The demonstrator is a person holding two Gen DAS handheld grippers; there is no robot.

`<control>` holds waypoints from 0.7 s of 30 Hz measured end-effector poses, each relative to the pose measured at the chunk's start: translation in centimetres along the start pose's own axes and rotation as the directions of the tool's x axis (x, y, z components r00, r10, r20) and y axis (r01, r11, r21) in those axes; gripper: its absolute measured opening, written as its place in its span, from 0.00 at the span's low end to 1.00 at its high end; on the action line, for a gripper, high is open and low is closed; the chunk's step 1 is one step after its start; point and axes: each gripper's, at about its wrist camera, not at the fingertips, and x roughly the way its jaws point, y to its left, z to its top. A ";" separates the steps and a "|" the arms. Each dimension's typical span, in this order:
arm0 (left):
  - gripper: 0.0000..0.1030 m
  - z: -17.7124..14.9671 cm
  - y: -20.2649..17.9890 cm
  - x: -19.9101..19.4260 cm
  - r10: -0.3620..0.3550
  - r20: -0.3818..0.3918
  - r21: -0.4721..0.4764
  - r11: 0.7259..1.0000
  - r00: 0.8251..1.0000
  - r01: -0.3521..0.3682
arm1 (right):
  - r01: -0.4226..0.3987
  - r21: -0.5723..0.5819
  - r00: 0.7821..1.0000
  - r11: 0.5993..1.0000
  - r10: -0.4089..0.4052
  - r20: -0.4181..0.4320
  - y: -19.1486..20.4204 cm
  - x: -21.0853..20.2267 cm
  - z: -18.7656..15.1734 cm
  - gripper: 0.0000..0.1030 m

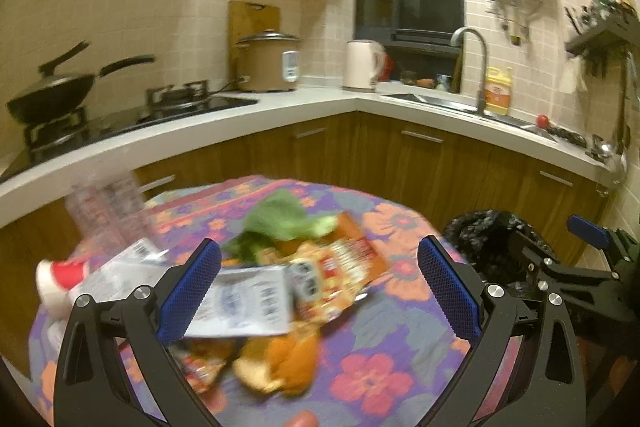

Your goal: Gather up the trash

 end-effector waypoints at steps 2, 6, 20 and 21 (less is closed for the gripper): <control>0.93 -0.5 1.9 -0.9 0.069 0.001 -0.014 0.998 0.998 -0.069 | -0.044 -0.022 0.999 0.999 0.044 -0.015 1.2 0.7 0.2 0.93; 0.92 -1.9 8.0 -2.9 0.195 -0.041 -0.058 0.979 0.980 -0.197 | -0.163 -0.024 0.984 0.986 0.161 -0.074 3.3 2.4 0.5 0.85; 0.87 -5.3 22.0 -2.7 0.117 -0.193 -0.154 0.977 0.974 -0.148 | -0.403 -0.113 0.908 0.908 0.382 -0.170 11.2 4.9 1.2 0.68; 0.87 -5.3 22.2 -1.9 0.095 -0.217 -0.142 0.982 0.971 -0.128 | -0.407 -0.120 0.907 0.906 0.385 -0.170 11.4 4.8 1.3 0.68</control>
